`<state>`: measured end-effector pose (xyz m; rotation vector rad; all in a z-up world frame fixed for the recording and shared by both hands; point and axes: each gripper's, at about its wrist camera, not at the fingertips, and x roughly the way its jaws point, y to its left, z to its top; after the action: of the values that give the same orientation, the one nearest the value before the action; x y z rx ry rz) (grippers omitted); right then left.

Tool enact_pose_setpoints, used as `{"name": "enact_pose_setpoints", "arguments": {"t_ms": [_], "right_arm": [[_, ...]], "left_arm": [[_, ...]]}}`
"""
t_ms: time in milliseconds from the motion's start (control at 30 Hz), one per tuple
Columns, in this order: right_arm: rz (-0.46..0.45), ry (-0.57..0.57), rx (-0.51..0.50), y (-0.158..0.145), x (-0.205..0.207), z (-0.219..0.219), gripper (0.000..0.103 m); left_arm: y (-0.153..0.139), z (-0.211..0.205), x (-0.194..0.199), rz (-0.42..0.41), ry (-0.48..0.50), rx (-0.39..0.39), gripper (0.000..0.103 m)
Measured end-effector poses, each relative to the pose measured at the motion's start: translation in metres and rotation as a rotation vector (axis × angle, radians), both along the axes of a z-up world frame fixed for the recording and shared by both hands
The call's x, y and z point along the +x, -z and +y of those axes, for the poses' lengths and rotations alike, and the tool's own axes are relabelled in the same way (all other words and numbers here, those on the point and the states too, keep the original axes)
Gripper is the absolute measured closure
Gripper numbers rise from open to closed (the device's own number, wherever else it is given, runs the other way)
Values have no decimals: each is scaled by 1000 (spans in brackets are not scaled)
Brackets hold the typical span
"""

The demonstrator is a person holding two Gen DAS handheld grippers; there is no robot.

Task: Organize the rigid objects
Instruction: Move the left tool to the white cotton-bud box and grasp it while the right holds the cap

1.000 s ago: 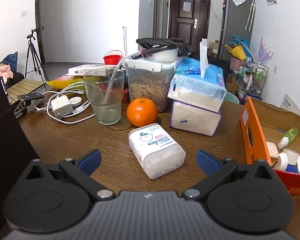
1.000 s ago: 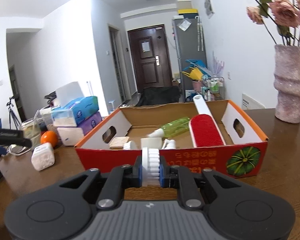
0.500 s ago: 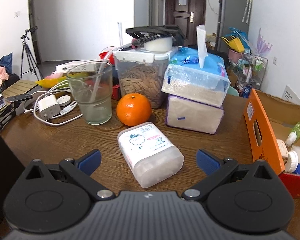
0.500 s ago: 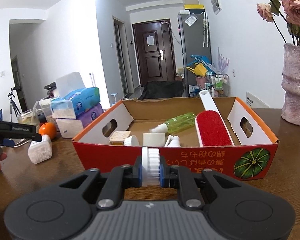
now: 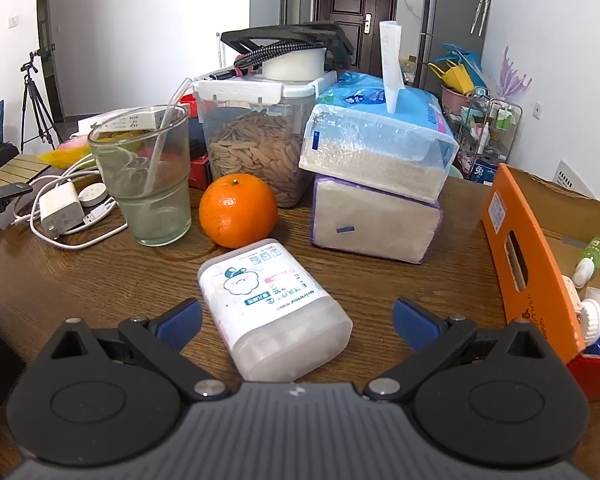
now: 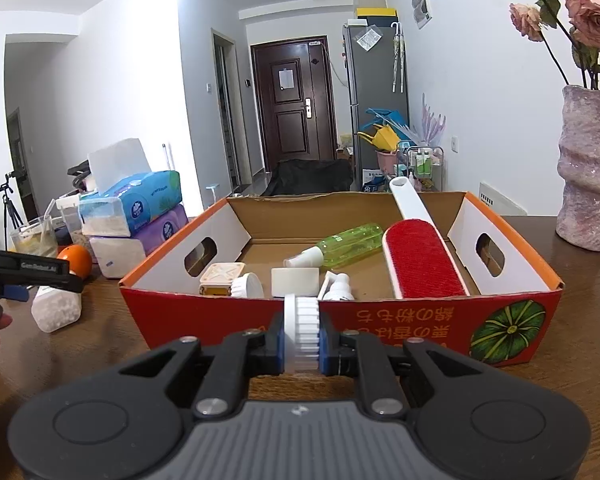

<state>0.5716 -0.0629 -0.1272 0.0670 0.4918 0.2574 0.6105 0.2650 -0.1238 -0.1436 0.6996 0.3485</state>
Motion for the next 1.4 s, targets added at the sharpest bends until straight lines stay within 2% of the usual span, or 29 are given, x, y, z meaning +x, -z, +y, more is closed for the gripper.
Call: {"name": "enact_pose_setpoints", "arguments": {"t_ms": [367,767,800,833,900,1167,1400], "right_arm": [[-3,4,-18,2,2,8,88],[1,8,-26,4,4,9,88],[1,8,-26,4,4,9,88],[1,8,-26,4,4,9,88],[2,8,-26,4,4,9,88],[0,10,-22,5,3,8,88],[-6,8,-16,3,0,7,88]], "left_arm": [[14,8,10,32,-73,-4,0],[22,11,23,56,-109,-4,0],[23,10,24,57,-108,-3,9],[24,10,24,61,-101,-3,23],[26,10,24,70,-79,-8,36],[25,9,7,48,-62,-23,37],[16,0,-11,-2,-24,-6,37]]}}
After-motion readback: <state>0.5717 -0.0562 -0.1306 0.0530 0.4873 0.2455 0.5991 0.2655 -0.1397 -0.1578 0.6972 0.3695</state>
